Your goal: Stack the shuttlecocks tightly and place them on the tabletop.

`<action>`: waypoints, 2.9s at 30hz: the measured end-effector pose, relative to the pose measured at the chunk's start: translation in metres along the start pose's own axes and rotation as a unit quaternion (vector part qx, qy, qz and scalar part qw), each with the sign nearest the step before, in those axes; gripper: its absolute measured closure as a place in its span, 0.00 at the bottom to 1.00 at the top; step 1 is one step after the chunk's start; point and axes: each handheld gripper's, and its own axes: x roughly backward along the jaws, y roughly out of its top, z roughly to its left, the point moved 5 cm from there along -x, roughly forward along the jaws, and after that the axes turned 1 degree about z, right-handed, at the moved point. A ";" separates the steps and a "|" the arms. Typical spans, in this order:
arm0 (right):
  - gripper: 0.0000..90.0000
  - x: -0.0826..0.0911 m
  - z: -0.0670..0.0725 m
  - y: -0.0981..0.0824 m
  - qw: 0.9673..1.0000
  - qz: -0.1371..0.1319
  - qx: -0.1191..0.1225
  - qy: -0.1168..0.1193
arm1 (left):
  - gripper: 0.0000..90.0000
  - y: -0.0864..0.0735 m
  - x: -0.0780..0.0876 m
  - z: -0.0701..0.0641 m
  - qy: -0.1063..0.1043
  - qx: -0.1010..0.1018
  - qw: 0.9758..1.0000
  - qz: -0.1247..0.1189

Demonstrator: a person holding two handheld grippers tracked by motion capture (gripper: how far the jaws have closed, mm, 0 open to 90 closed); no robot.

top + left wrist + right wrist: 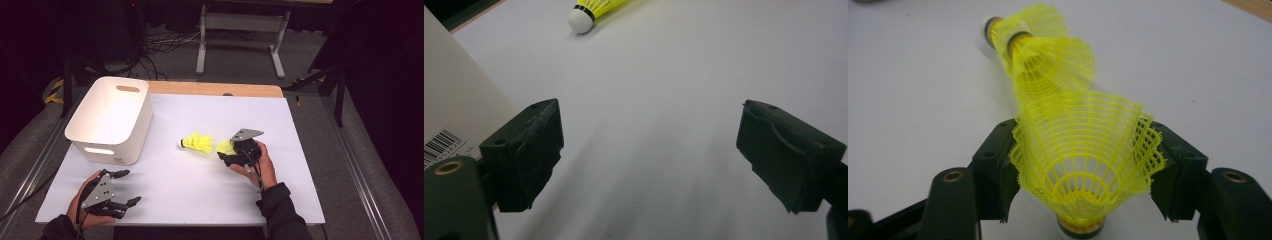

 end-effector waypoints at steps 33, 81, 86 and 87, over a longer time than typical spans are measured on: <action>0.40 0.019 0.011 -0.030 0.998 -0.043 0.025 0.030 | 0.14 0.002 0.002 -0.001 0.002 -0.004 1.000 -0.006; 0.30 0.047 -0.018 -0.088 0.999 0.020 0.015 -0.029 | 0.14 0.003 -0.002 -0.002 0.000 -0.009 1.000 -0.003; 0.38 0.053 -0.013 -0.090 1.000 0.010 0.016 -0.020 | 0.14 0.004 -0.003 -0.002 0.000 -0.012 1.000 0.000; 0.39 0.054 -0.011 -0.090 1.000 0.009 0.020 -0.016 | 0.14 0.004 -0.003 -0.002 0.000 -0.012 1.000 -0.001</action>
